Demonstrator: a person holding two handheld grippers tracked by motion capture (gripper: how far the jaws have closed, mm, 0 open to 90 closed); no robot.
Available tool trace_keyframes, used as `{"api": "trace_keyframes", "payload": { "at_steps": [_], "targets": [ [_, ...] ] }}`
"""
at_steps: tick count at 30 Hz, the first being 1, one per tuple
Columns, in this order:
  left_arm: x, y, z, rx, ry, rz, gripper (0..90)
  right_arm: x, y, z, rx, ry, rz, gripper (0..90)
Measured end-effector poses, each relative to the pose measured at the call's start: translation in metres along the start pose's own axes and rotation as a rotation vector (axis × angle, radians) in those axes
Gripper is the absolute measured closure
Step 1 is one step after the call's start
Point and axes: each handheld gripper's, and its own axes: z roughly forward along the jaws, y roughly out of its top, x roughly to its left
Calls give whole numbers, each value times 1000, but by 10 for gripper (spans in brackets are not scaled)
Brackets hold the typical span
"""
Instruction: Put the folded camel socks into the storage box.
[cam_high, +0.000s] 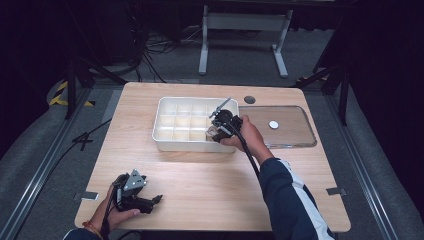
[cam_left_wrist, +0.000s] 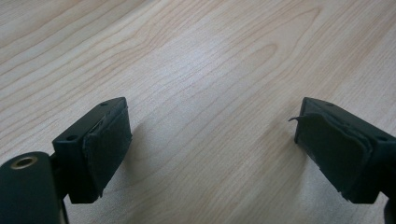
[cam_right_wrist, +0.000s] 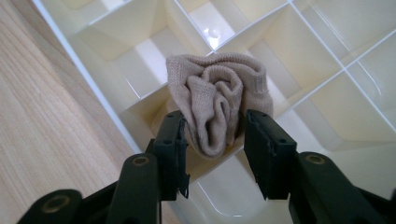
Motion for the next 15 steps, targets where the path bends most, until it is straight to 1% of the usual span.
{"api": "trace_keyframes", "payload": {
  "at_steps": [4,6,7,9,11,15],
  "targets": [
    [0,0,0,0,0,0,110,0,-3,-9,-45,1,10,553],
    [0,0,0,1,-1,0,110,2,-5,-13,-64,4,5,552],
    [0,0,0,1,-1,0,110,3,-5,-15,-73,-3,0,545],
    [0,0,0,2,-1,-1,110,4,-7,-19,-80,-1,-7,537],
    [0,0,-1,5,0,1,111,7,-9,-23,-83,-9,-20,529],
    [0,0,-1,6,3,1,110,8,-11,-29,-93,-20,-30,512]
  ]
}}
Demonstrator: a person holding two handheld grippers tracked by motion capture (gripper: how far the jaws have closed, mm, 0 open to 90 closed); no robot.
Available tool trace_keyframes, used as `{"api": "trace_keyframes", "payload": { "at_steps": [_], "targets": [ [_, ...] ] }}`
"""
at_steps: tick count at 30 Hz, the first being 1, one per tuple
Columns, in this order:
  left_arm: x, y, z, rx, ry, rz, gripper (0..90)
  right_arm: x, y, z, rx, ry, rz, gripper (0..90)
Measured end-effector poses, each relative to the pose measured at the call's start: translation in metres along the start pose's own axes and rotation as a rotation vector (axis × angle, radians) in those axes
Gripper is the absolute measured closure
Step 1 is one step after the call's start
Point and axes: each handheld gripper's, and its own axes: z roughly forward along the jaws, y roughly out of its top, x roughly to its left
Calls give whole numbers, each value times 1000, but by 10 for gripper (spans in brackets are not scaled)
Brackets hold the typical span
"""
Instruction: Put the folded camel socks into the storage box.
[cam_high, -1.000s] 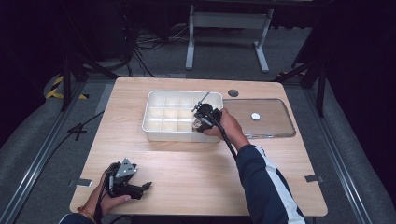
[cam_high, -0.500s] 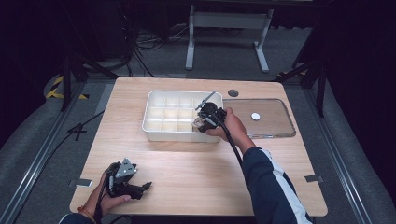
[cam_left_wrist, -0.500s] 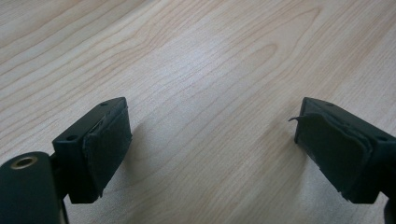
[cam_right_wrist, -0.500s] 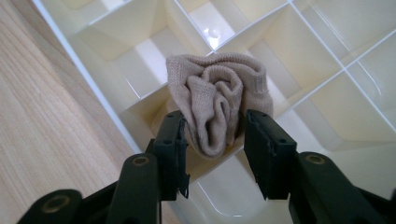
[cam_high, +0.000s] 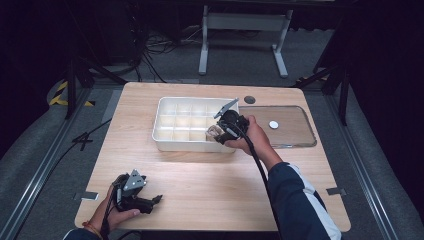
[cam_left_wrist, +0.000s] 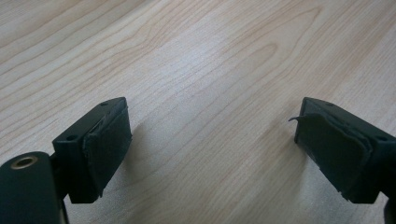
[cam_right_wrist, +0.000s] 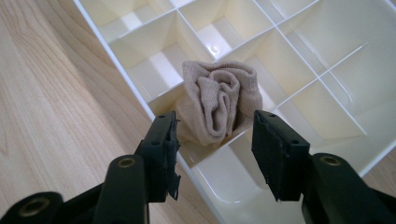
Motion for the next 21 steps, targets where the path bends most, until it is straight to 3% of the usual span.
{"api": "trace_keyframes", "payload": {
  "at_steps": [13,21],
  "targets": [
    [0,0,0,2,2,7,110,10,-7,-22,-53,6,-32,433],
    [0,0,0,1,2,7,110,13,-24,-38,-74,-27,-44,389]
  ]
}}
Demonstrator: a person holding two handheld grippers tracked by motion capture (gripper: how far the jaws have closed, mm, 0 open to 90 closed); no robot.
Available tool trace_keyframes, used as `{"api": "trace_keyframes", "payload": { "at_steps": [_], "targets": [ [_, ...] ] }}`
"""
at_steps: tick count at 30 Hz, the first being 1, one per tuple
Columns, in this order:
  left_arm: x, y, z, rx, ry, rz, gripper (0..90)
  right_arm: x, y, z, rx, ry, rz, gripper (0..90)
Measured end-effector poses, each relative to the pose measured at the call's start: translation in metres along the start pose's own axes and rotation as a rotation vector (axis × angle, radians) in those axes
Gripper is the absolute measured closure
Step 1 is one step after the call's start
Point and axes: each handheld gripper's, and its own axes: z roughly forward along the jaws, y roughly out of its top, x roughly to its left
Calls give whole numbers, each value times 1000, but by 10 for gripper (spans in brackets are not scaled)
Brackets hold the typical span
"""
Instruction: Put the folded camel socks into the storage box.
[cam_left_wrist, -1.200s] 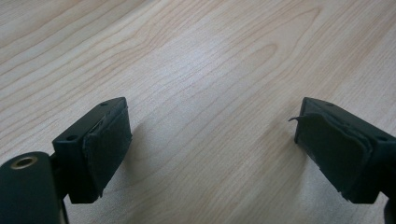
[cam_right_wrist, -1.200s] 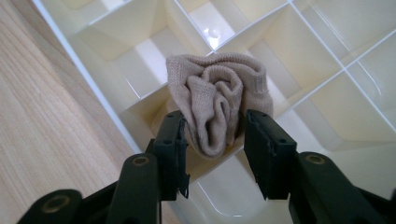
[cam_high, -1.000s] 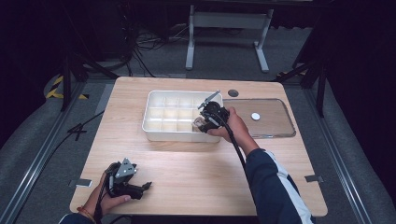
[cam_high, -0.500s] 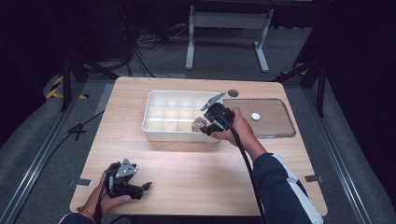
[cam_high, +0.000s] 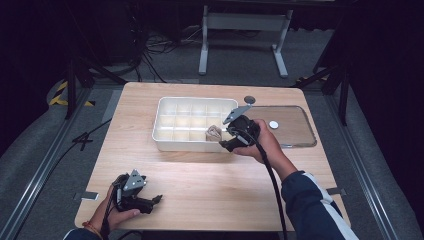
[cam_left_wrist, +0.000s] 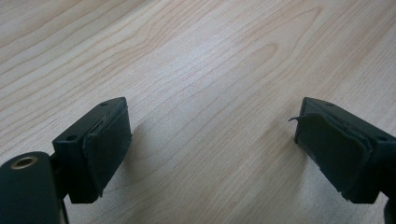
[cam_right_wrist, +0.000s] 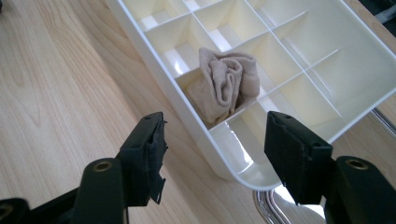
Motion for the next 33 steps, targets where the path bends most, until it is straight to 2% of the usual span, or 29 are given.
{"api": "trace_keyframes", "payload": {
  "at_steps": [6,13,16,25,33],
  "targets": [
    [0,0,0,0,0,0,110,0,-11,-7,-1,-8,-2,389],
    [0,0,0,0,0,-3,110,-1,-25,-17,7,-40,-19,389],
    [0,0,0,0,0,-3,110,0,-31,-20,12,-48,-47,387],
    [0,0,0,0,2,-3,109,3,-47,-29,24,-69,-61,380],
    [0,0,0,0,2,-2,109,6,-70,-39,29,-78,-70,379]
  ]
}}
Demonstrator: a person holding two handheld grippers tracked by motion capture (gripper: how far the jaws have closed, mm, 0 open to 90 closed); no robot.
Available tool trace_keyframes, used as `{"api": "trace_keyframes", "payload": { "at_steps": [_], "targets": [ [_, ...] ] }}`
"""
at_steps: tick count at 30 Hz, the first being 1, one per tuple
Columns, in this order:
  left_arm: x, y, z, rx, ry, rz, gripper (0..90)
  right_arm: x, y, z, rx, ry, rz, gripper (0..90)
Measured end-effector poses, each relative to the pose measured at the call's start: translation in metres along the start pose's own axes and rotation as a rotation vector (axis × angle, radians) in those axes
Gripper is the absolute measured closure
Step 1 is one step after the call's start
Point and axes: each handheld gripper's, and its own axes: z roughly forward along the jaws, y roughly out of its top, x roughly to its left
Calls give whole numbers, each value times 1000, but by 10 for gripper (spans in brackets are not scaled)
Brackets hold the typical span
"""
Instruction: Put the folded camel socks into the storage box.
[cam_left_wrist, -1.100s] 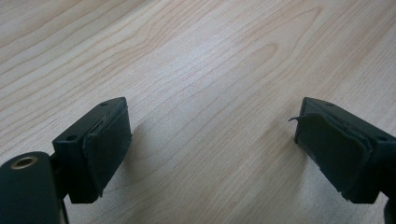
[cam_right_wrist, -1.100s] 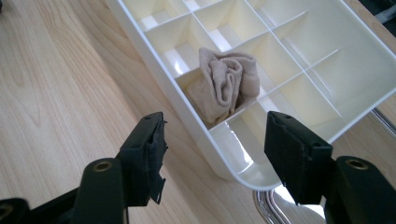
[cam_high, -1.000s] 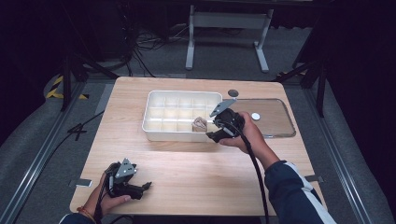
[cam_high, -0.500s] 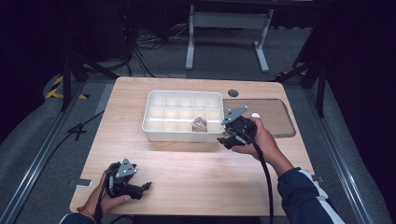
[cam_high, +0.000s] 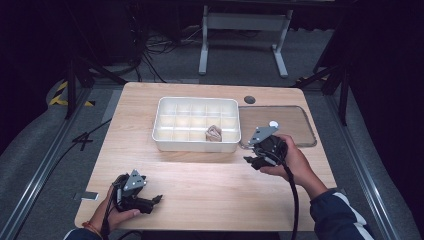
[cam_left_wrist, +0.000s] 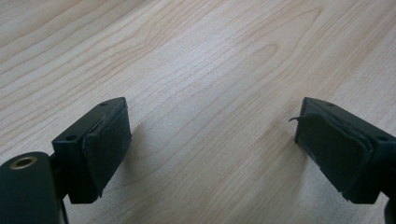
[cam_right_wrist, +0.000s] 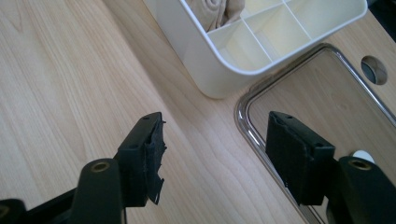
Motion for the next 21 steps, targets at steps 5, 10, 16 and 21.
{"api": "trace_keyframes", "payload": {
  "at_steps": [5,10,16,21],
  "targets": [
    [0,0,0,0,-1,-1,108,3,-15,-6,6,-20,-4,378],
    [0,0,0,-1,-1,-2,108,5,-30,-11,11,-45,-12,378],
    [0,0,1,-4,-2,-10,104,10,-53,-14,32,-63,-13,373],
    [-1,0,1,-1,-1,-11,104,13,-72,-14,27,-57,5,373]
  ]
}}
